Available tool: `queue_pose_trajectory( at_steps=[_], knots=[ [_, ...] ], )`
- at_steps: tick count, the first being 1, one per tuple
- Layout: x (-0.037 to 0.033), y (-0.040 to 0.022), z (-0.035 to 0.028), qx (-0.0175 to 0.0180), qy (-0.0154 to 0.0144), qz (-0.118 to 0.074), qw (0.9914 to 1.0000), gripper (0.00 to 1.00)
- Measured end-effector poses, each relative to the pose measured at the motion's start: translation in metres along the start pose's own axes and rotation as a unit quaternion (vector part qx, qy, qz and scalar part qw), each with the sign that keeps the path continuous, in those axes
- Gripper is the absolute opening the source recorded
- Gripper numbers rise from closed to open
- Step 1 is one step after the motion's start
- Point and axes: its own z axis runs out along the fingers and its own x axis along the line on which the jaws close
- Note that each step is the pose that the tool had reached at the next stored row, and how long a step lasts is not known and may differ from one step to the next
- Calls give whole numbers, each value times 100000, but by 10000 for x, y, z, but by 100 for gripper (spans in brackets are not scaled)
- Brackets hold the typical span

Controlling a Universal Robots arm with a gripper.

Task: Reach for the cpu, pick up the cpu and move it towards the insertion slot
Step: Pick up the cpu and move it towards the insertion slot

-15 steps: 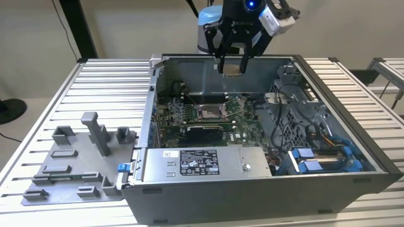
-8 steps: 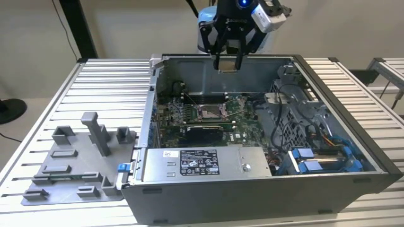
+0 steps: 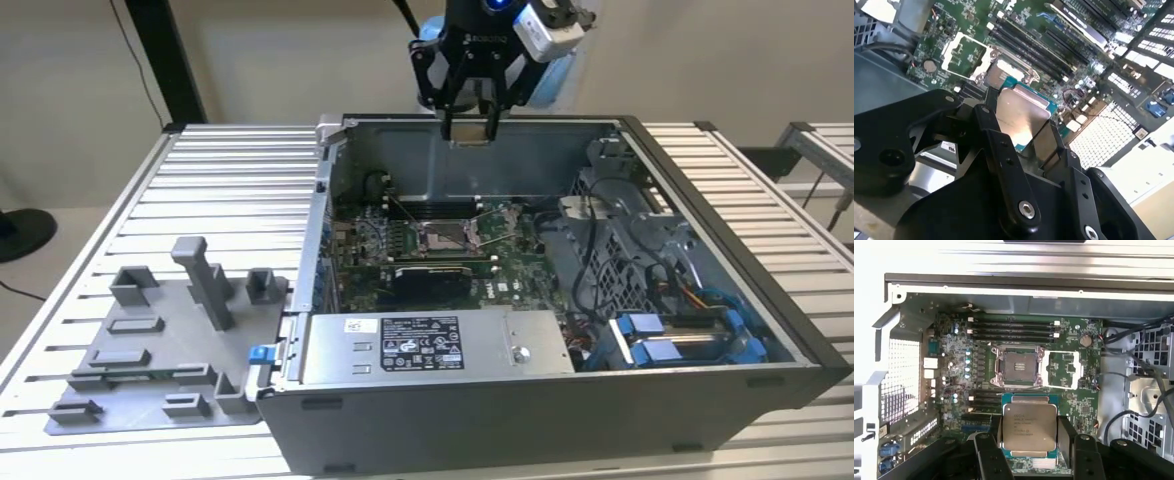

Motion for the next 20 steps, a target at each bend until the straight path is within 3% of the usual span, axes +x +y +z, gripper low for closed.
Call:
queue_pose_trajectory(
  at_steps=[10,20],
  knots=[
    [35,271,46,25,-1,-3,100000,0],
    [38,318,66,26,-2,19,100000,0]
  ],
)
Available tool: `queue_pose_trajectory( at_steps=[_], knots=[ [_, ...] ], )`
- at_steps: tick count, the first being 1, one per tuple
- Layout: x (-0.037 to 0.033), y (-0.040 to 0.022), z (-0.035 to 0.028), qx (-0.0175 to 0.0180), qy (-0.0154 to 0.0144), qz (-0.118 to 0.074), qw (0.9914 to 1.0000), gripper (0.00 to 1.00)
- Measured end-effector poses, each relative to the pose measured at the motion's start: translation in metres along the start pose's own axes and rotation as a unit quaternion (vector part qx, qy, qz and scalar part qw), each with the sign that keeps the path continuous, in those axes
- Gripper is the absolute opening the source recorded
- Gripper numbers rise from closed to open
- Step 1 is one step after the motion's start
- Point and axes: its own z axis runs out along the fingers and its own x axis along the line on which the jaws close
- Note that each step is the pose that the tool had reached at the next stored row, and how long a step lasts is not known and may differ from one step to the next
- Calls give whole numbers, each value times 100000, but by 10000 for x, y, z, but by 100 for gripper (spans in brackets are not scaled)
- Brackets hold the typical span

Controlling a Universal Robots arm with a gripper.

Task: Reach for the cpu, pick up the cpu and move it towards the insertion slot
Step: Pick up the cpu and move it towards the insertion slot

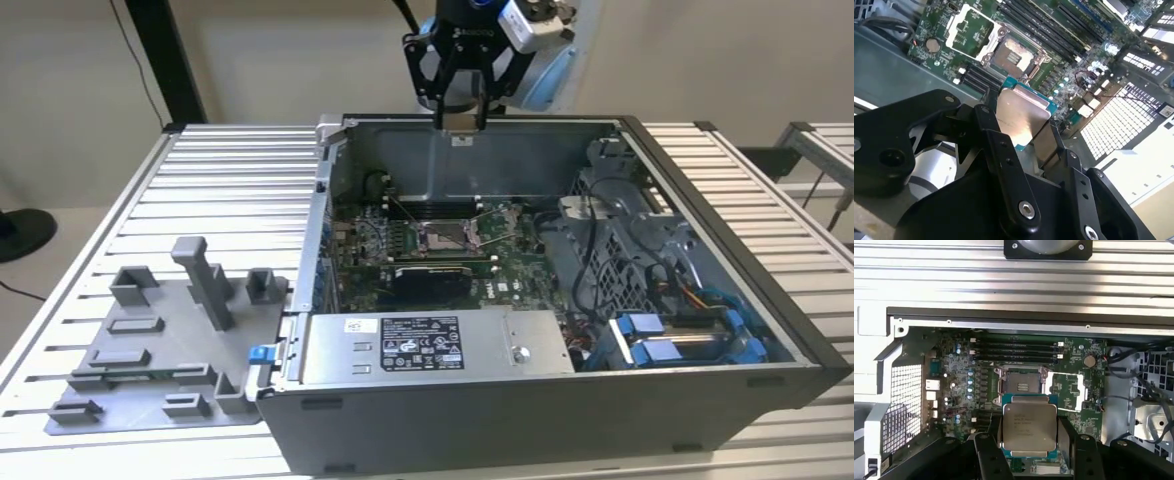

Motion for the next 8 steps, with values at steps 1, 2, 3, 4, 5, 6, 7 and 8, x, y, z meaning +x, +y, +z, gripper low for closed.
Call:
queue_pose_trajectory(
  at_steps=[1,2,3,4,5,6,7,8],
  knots=[
    [0,0,0,3,0,-1,100000,0],
    [0,0,1,-1,-1,0,100000,0],
    [0,0,1,-1,0,-1,100000,0],
    [0,0,1,2,0,4,100000,0],
    [0,0,1,-1,-1,4,100000,0],
    [0,0,1,1,1,4,100000,0],
    [0,0,1,1,2,1,100000,0],
    [0,0,1,0,2,2,100000,0]
  ],
)
